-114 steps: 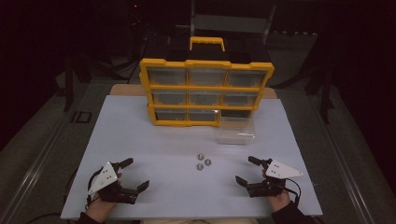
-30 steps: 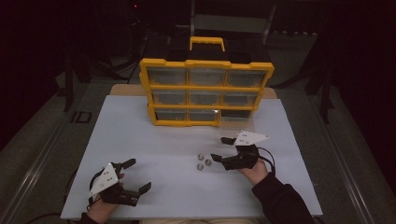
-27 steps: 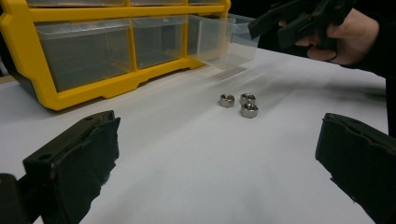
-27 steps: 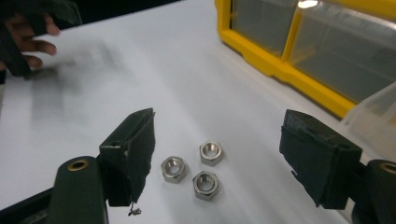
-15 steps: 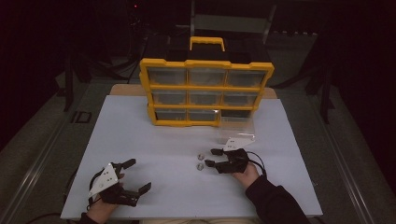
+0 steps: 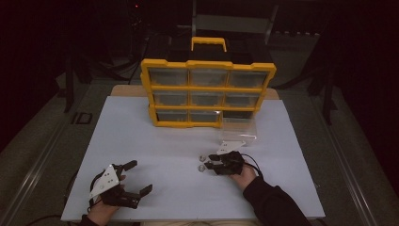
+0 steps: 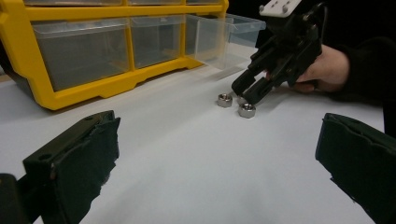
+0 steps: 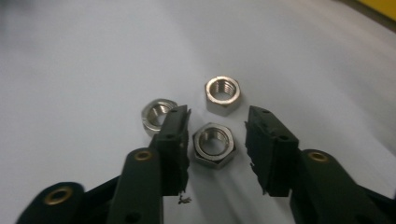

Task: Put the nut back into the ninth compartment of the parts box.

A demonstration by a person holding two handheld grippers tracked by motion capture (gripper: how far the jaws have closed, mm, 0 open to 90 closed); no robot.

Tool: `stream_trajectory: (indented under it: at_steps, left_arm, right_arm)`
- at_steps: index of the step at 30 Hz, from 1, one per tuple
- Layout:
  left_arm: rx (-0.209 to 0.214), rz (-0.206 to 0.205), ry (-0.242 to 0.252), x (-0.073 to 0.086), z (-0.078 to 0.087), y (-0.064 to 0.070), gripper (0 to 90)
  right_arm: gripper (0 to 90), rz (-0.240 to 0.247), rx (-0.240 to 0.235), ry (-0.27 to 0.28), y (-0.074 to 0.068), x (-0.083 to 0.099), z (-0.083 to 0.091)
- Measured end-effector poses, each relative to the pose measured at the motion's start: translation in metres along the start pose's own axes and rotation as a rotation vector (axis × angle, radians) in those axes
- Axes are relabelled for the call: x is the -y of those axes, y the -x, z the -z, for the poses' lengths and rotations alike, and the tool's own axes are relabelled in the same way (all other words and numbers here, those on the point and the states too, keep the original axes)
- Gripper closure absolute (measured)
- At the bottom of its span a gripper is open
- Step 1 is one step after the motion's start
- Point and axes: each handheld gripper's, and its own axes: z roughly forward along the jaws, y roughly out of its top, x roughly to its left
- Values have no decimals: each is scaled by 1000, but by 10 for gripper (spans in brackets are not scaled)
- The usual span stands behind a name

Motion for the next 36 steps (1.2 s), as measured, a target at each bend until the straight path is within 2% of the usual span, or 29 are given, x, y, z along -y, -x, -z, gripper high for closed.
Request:
stream_trajectory:
  at_steps: [10,19,36]
  left_arm:
    - [2,7,2,0,0,-1,0]
    - [3,4,-1,0,0,0,0]
    - [8,3,-1,0,-1,0,0]
  right_arm:
    - [690,36,24,-19,-1,-1,-2]
    - [703,50,21,-46,-3,-4,2]
    - [703,37,27,-19,-8,-44,44]
